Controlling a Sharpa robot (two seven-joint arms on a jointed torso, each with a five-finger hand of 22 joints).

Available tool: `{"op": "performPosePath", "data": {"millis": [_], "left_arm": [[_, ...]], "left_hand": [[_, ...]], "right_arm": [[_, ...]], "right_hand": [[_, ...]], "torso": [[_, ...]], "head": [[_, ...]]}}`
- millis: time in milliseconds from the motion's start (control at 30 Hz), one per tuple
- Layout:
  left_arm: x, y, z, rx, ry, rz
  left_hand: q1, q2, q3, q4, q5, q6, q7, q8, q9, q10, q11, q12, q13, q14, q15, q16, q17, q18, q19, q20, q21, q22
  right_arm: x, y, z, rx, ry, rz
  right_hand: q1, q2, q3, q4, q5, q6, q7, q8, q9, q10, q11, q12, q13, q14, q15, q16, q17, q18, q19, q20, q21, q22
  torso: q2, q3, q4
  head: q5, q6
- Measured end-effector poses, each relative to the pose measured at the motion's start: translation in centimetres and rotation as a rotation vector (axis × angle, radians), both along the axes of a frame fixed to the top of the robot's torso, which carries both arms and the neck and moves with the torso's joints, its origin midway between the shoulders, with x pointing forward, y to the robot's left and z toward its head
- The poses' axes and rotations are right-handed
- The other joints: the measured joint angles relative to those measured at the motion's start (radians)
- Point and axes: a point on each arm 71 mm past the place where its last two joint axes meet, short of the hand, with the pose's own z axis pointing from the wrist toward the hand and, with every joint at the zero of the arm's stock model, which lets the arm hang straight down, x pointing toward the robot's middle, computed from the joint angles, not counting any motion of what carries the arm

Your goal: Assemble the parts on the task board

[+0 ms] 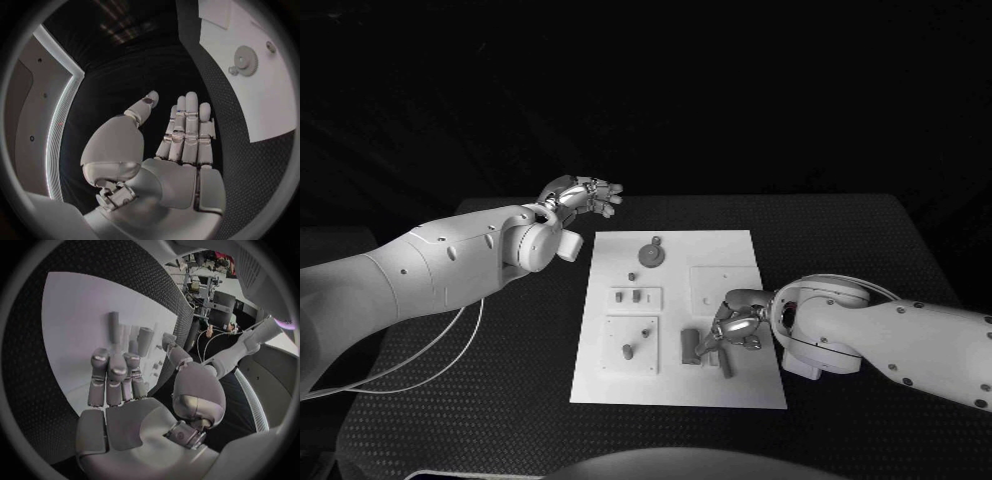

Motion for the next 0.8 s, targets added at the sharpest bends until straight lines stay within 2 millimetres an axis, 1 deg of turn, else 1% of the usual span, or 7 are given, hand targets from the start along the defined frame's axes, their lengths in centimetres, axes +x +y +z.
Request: {"op": "performPosePath", "data": {"millis": [133, 200, 333, 567, 600, 667, 800], "left_arm": [[0.0, 0.0, 0.0, 0.000, 0.000, 0.000], [0.0, 0.0, 0.0, 0.000, 0.000, 0.000], [0.0, 0.0, 0.0, 0.000, 0.001, -0.001], [0.0, 0.0, 0.0, -0.001, 0.001, -0.002], [0.0, 0.0, 0.0, -0.001, 0.001, -0.002], [0.0, 0.0, 0.0, -0.001, 0.001, -0.002], [0.0, 0.0, 0.0, -0.001, 0.001, -0.002]], "left_hand": [[0.000, 0.000, 0.002, 0.002, 0.000, 0.000, 0.000, 0.000, 0.000, 0.000, 0.000, 0.000, 0.000, 0.000, 0.000, 0.000, 0.001, 0.000, 0.000, 0.000, 0.000, 0.000], [0.000, 0.000, 0.003, 0.003, 0.000, 0.000, 0.000, 0.002, 0.000, 0.000, 0.000, 0.000, 0.000, 0.000, 0.000, 0.000, 0.001, 0.000, 0.000, 0.000, 0.000, 0.001], [0.000, 0.000, 0.003, 0.003, 0.000, 0.000, 0.000, 0.004, -0.001, 0.000, 0.000, 0.000, 0.000, 0.004, 0.004, 0.000, 0.001, 0.000, 0.000, 0.000, 0.000, 0.001], [0.000, 0.000, 0.003, 0.003, 0.000, 0.000, 0.000, 0.004, -0.001, 0.000, 0.000, 0.000, 0.000, 0.004, 0.004, 0.000, 0.002, 0.000, 0.000, 0.000, -0.004, 0.001], [0.000, 0.000, 0.003, 0.003, 0.000, 0.000, 0.000, 0.004, -0.001, 0.000, 0.000, 0.000, 0.000, 0.004, 0.004, 0.000, 0.002, 0.000, 0.000, 0.000, -0.004, 0.001], [0.000, 0.000, 0.003, 0.003, 0.000, 0.000, 0.000, 0.004, -0.001, 0.000, 0.000, 0.000, 0.000, 0.004, 0.004, 0.000, 0.002, 0.000, 0.000, 0.000, -0.004, 0.001], [0.000, 0.000, 0.003, 0.003, 0.000, 0.000, 0.000, 0.004, -0.001, 0.000, 0.000, 0.000, 0.000, 0.004, 0.004, 0.000, 0.002, 0.000, 0.000, 0.000, -0.004, 0.002]], "right_arm": [[-0.2, 0.9, 0.2, -0.019, -0.048, 0.053], [-0.2, 1.3, 0.3, -0.032, -0.077, 0.081], [-0.2, 1.9, 0.4, -0.066, -0.146, 0.143], [-0.5, 2.3, -0.1, -0.112, -0.225, 0.213], [-0.5, 2.4, -0.1, -0.117, -0.234, 0.219], [-0.5, 2.5, -0.1, -0.127, -0.254, 0.233], [-0.6, 2.7, -0.2, -0.141, -0.279, 0.252]], "right_hand": [[0.032, 0.001, -0.011, -0.011, 0.000, 0.012, -0.002, 0.000, 0.001, 0.009, -0.002, 0.000, 0.003, 0.007, -0.003, 0.000, 0.000, 0.000, 0.004, -0.003, 0.001, -0.004], [0.055, 0.000, -0.016, -0.016, 0.000, 0.019, -0.007, 0.003, 0.003, 0.016, -0.008, 0.000, 0.005, 0.010, -0.007, 0.000, 0.000, 0.000, 0.004, -0.004, 0.001, -0.006], [0.093, -0.004, -0.022, -0.022, 0.000, 0.036, -0.011, 0.008, 0.005, 0.030, -0.013, 0.005, 0.009, 0.017, -0.009, -0.001, 0.000, 0.000, 0.008, -0.007, 0.005, -0.010], [0.100, -0.003, -0.030, -0.013, 0.000, 0.052, -0.017, 0.013, 0.007, 0.043, -0.017, 0.005, 0.010, 0.027, -0.012, -0.002, -0.003, 0.000, 0.013, -0.009, 0.005, -0.016], [0.099, -0.003, -0.030, -0.013, 0.000, 0.055, -0.016, 0.013, 0.006, 0.050, -0.017, 0.005, 0.011, 0.031, -0.015, -0.005, -0.004, 0.000, 0.013, -0.009, 0.005, -0.016], [0.100, -0.003, -0.033, -0.011, 0.000, 0.062, -0.021, 0.019, 0.008, 0.055, -0.023, 0.005, 0.012, 0.034, -0.016, -0.005, -0.006, 0.000, 0.017, -0.014, 0.005, -0.019], [0.100, -0.003, -0.035, -0.008, 0.000, 0.078, -0.025, 0.022, 0.008, 0.077, -0.022, 0.023, 0.039, 0.041, -0.019, -0.010, -0.008, 0.000, 0.022, -0.018, 0.005, -0.025]], "torso": [[0.000, 0.0001, 0.0004], [0.000, 0.0000, 0.0007], [0.000, -0.0004, 0.0011], [0.001, -0.0004, 0.0017], [0.001, -0.0005, 0.0018], [0.001, -0.0005, 0.0019], [0.001, -0.0005, 0.0020]], "head": [[0.000, 0.000], [0.000, 0.000], [0.000, 0.000], [-0.001, 0.000], [-0.001, 0.000], [-0.001, -0.001], [0.000, -0.002]]}}
